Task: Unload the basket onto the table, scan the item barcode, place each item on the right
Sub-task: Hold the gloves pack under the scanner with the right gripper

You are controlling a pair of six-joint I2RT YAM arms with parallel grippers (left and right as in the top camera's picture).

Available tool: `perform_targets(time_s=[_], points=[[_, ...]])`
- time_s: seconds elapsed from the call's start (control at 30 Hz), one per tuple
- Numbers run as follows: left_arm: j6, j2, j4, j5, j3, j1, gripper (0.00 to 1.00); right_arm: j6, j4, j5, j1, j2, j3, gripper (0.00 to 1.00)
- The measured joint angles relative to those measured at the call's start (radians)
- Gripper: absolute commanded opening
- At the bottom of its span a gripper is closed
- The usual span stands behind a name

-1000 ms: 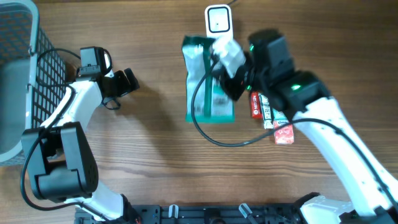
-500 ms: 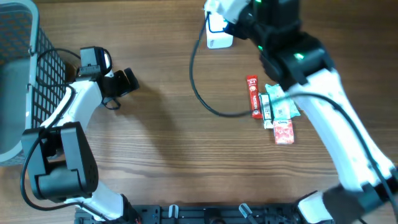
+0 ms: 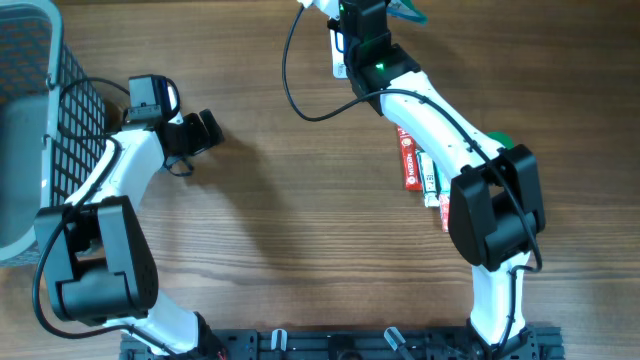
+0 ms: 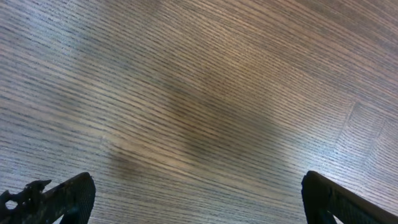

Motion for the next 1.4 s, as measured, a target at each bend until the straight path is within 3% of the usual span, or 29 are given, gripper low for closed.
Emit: perform_targets(time_s=[0.23,0.47,1.03,1.17,1.4], points=[[0.000,0.000,0.000,0.000,0.000,0.000,1.00,0.055,-0.047,-0.001,0.043,0.001,0.000,0.04],[0.000,0.000,0.000,0.000,0.000,0.000,1.00,0.091,-0.267,-0.073,0.062,0.002,0.000,0.05],[0.000,0.000,0.000,0.000,0.000,0.000,1.00,0.359,-0.256,-0.114,0.096,0.002,0.000,0.05],[0.000,0.000,0.000,0.000,0.000,0.000,1.00,0.341,-0.248,-0.041,0.096,0.002,0.000,0.05],[0.000,0.000,0.000,0.000,0.000,0.000,1.00,0.130,-0.045,0.106,0.096,0.004,0.000,0.04]])
